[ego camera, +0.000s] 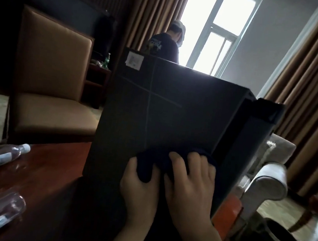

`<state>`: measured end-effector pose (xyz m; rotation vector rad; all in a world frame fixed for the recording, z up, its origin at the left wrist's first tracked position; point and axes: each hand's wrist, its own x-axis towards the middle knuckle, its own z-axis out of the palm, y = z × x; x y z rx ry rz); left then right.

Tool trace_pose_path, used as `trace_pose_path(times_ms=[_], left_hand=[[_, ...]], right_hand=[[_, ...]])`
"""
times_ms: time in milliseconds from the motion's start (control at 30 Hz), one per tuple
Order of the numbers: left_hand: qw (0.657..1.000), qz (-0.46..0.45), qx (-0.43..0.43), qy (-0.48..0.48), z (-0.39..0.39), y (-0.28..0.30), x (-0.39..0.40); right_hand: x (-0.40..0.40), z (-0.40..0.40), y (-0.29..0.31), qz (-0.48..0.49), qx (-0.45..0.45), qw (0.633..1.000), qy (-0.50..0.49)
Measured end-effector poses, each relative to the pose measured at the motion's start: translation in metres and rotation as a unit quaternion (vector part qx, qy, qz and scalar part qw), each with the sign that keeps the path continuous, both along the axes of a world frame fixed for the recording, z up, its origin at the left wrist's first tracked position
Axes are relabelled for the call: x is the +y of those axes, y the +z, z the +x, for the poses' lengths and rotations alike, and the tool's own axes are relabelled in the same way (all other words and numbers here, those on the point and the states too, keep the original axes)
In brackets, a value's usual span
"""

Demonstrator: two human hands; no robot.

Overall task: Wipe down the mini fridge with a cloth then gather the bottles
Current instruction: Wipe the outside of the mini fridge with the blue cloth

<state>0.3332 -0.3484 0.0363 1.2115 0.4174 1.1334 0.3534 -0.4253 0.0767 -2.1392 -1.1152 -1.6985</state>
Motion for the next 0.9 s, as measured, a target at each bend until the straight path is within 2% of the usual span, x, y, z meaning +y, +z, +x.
trace_pose_path(times_ms=[100, 200, 333, 433, 600, 900], left_hand=[[0.999, 0.024, -0.028, -0.002, -0.004, 0.013, -0.012], [0.999, 0.035, -0.026, 0.012, -0.009, 0.002, -0.029], [0.996, 0.035, 0.07, 0.04, -0.021, -0.036, -0.047], [0.989, -0.001, 0.145, -0.013, -0.033, -0.065, -0.054], [0.97, -0.071, 0.212, -0.095, -0.05, -0.094, -0.05], [0.965, -0.188, 0.158, -0.094, -0.026, -0.154, -0.011]], right_hand=[[-0.017, -0.005, 0.016, 0.024, -0.01, 1.0, -0.008], [-0.037, -0.013, 0.015, 0.004, -0.004, 0.999, -0.041], [-0.06, -0.022, -0.015, -0.058, 0.006, 0.996, -0.066], [-0.067, -0.025, -0.044, -0.098, 0.023, 0.992, -0.074], [-0.067, -0.028, -0.091, -0.136, 0.049, 0.987, -0.065], [-0.032, -0.016, -0.147, -0.17, 0.074, 0.981, -0.049]])
